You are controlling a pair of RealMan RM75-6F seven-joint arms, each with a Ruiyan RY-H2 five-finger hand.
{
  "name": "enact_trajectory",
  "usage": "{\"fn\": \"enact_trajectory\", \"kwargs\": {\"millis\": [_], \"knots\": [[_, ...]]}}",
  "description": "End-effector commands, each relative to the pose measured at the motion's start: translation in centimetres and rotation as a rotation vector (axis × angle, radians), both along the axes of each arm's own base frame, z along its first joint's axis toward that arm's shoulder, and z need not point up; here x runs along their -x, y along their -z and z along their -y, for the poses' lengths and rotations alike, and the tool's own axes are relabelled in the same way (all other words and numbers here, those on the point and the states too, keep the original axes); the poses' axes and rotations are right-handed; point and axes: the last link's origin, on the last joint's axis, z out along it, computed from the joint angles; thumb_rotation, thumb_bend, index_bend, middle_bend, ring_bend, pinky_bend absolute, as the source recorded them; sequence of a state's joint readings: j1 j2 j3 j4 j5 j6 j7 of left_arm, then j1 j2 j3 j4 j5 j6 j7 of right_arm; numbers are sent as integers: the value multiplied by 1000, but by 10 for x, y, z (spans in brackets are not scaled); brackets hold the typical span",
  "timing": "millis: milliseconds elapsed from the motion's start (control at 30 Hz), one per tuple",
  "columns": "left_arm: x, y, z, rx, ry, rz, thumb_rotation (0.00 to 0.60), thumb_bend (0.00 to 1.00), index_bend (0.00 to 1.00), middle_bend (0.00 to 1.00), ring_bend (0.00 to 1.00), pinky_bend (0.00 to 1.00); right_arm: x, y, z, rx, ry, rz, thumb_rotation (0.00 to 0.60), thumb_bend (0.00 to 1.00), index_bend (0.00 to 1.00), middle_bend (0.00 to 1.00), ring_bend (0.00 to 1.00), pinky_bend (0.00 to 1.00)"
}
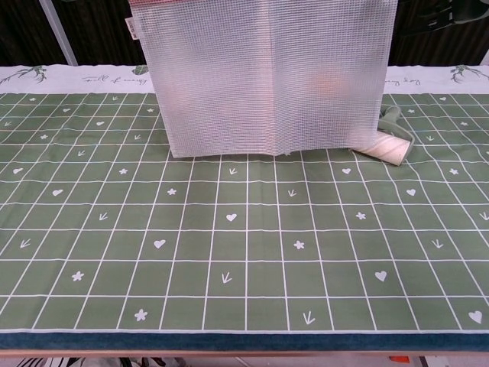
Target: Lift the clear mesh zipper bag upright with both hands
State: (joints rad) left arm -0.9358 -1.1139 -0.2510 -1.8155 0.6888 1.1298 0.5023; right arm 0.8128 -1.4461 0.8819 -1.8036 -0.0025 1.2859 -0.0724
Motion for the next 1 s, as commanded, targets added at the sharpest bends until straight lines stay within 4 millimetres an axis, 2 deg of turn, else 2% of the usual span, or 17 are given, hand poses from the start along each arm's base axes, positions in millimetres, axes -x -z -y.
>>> {"fn": "enact_trajectory", "kwargs": {"millis": [33, 167, 233, 300, 367, 400, 467, 567, 800, 1000], "knots": [[2, -3, 1, -4, -2, -2, 600, 378, 611, 159, 0, 0, 2, -1, 0, 1, 3, 0, 600, 611, 683, 238, 45, 233], [4, -6, 3, -2, -7, 0, 600, 378, 598, 151, 0, 0, 3, -2, -1, -1, 5, 2, 600, 609, 682, 236, 45, 233], [5, -5, 4, 2, -9, 2, 600, 357, 574, 137, 0, 0, 4, -2, -1, -4, 3, 0, 600, 588, 619, 206, 45, 233], [4, -4, 5, 8, -9, 1, 600, 295, 513, 114, 0, 0, 3, -1, -2, -16, -12, -13, 600, 499, 425, 128, 32, 226], [3, -4, 6, 13, -8, 2, 600, 221, 415, 89, 0, 0, 2, -1, -3, -27, -35, -46, 600, 361, 113, 25, 6, 209], [3, -3, 6, 17, -7, 4, 600, 188, 345, 75, 0, 0, 1, 0, -5, -40, -57, -74, 600, 312, 24, 2, 0, 204], [1, -2, 7, 21, -6, 10, 600, 149, 223, 55, 0, 0, 1, 1, -6, -53, -77, -98, 600, 252, 0, 0, 0, 200], [0, -2, 8, 22, -1, 18, 600, 139, 145, 42, 0, 0, 1, -1, -7, -60, -96, -127, 600, 207, 0, 0, 0, 200], [2, -5, 13, 15, 0, 49, 600, 138, 132, 41, 0, 0, 7, -8, -13, -47, -110, -193, 600, 197, 0, 0, 0, 199], [14, -9, 37, 5, 16, 71, 600, 138, 132, 41, 0, 0, 37, -15, -41, -81, -166, -425, 600, 167, 0, 0, 0, 200]]}}
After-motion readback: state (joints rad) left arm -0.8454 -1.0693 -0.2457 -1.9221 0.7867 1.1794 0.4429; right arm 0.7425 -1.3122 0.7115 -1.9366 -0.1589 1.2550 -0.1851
